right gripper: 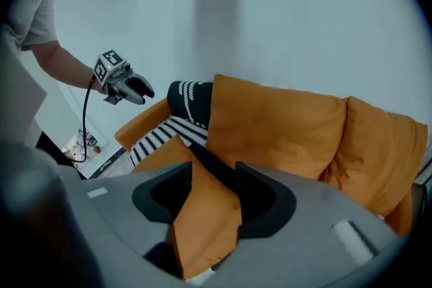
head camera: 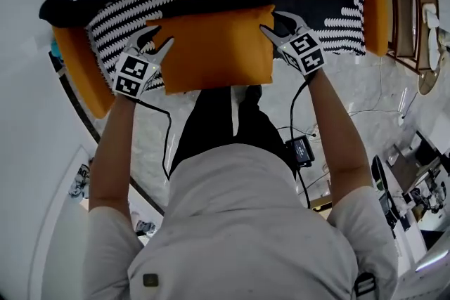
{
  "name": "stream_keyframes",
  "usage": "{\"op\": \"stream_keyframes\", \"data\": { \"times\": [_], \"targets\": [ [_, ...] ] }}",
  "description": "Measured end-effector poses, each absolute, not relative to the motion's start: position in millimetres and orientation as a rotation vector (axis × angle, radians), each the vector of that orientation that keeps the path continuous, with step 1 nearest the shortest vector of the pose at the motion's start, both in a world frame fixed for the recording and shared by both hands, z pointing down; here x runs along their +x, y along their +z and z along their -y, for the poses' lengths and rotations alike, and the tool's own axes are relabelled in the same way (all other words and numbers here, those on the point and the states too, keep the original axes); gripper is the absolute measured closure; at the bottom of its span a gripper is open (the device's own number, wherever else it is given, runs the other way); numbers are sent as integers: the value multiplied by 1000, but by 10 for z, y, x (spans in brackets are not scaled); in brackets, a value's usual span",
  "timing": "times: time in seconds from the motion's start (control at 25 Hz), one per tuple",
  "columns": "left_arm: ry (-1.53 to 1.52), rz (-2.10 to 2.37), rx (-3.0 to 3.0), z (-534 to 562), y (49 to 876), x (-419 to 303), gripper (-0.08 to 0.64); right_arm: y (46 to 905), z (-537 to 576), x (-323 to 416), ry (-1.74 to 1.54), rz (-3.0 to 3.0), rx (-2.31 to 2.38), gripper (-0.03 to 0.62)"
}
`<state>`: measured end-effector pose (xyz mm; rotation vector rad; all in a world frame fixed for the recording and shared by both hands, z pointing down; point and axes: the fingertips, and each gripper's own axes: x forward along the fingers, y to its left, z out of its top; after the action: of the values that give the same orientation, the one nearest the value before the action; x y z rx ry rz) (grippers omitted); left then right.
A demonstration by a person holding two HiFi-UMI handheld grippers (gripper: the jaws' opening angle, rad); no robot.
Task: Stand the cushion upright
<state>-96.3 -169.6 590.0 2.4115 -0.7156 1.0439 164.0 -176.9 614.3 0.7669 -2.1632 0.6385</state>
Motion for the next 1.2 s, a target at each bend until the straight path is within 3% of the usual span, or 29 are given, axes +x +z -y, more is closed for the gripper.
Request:
{"op": "stream_keyframes", "data": {
  "times": [0.56, 0.88, 1.2],
  "targets": [
    [1282, 459, 2276, 1922, 7601, -1175, 272, 7863, 1782, 1780, 703, 1911, 443, 232],
    [1417, 232, 2163, 1709, 8355, -1110, 179, 8555, 1715, 2015, 718, 1770, 319, 196],
    [1425, 264, 1986, 1706, 8854, -1240, 146, 8947, 1691, 2115, 790, 1690, 272, 170]
  ]
}}
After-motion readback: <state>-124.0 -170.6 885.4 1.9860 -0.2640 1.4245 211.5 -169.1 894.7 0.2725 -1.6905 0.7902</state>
